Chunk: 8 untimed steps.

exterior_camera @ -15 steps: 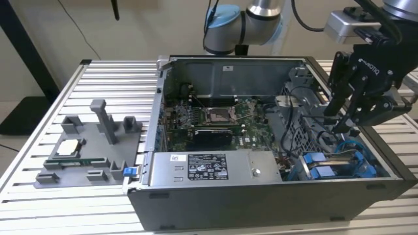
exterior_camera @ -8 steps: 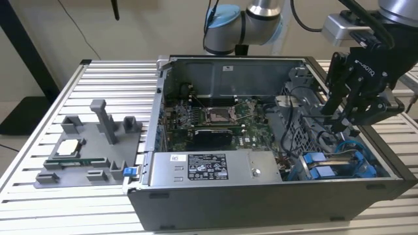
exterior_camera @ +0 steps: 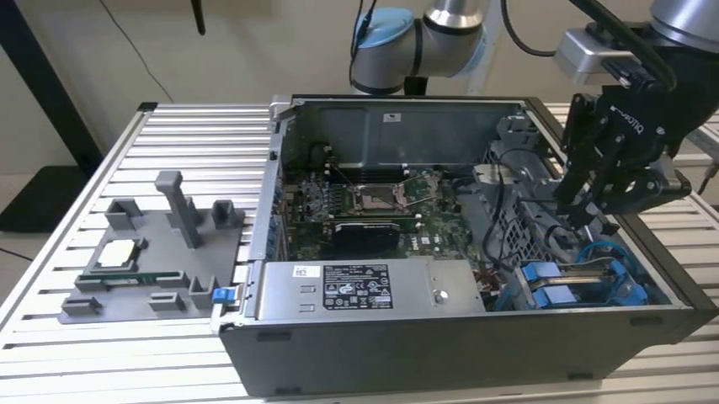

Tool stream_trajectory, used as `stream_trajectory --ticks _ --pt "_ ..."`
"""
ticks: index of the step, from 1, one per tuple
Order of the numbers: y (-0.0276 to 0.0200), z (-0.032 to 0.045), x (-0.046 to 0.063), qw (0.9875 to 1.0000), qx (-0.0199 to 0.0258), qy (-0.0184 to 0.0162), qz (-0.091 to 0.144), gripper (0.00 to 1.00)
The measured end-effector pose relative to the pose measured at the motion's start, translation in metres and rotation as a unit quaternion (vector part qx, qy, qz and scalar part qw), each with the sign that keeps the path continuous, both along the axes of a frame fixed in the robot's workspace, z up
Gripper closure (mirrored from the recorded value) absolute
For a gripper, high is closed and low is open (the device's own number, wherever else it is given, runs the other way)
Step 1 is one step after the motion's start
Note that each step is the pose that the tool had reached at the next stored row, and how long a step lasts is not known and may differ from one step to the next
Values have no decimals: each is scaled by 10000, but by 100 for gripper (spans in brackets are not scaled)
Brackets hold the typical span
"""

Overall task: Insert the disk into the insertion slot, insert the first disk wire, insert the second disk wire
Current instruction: 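Insert the first disk wire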

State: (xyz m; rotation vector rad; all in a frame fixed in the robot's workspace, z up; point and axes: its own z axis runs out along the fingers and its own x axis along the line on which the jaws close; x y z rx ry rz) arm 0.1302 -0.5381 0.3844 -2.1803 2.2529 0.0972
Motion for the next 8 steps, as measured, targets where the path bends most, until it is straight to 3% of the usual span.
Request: stream_trajectory --ticks 8 --pt "0 -15 6 10000 59 0 0 0"
